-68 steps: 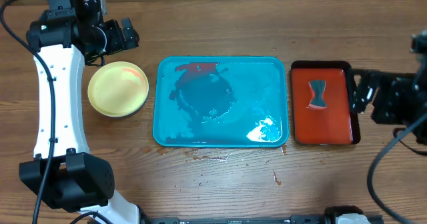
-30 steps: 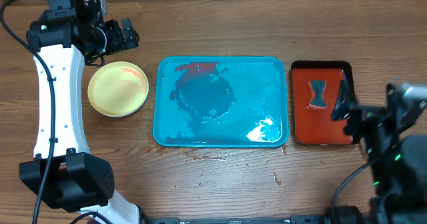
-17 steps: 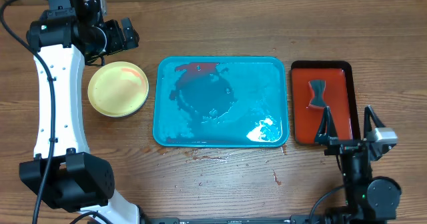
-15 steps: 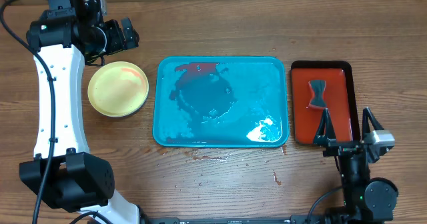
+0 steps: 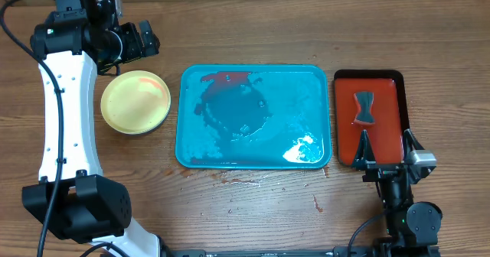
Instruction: Clean dirty plates on tray and stack at the side
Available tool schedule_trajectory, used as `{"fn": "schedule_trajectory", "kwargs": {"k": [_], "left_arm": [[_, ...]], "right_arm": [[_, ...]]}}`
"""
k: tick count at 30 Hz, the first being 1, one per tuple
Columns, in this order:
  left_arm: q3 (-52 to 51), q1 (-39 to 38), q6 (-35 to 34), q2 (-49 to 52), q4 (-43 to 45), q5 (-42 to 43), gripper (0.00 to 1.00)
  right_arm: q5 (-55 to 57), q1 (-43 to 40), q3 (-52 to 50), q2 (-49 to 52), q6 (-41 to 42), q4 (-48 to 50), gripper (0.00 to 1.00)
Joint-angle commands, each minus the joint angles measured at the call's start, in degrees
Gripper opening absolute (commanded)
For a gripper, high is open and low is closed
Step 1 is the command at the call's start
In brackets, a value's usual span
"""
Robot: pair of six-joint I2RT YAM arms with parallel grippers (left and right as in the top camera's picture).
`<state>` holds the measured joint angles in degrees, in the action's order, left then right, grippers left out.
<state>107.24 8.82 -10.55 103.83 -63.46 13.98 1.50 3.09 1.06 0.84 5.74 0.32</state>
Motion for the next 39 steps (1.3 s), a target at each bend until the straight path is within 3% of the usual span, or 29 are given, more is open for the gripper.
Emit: {"fn": "schedule_trajectory", "kwargs": {"k": [1,4,33,39], "left_arm": [[0.8,0.0,-0.6,-0.4,0.0,0.5,1.00],[0.8,0.0,-0.6,-0.4,0.0,0.5,1.00],[0.8,0.2,-0.6,-0.4,0.0,0.5,1.00],[0.8,-0.9,-0.2,-4.5,0.3,-1.7,1.00]], "right_arm": [[-0.4,0.3,-0.6,-0.7,0.0,-1.3,1.00],[-1.3,0.4,-0.6,-0.7,0.2,-5.4,1.00],[-1.6,0.4,-0.6,-0.7,0.2,-5.1,1.00],[-1.6,0.4,-0.6,-0.7,0.2,-5.1,1.00]]}}
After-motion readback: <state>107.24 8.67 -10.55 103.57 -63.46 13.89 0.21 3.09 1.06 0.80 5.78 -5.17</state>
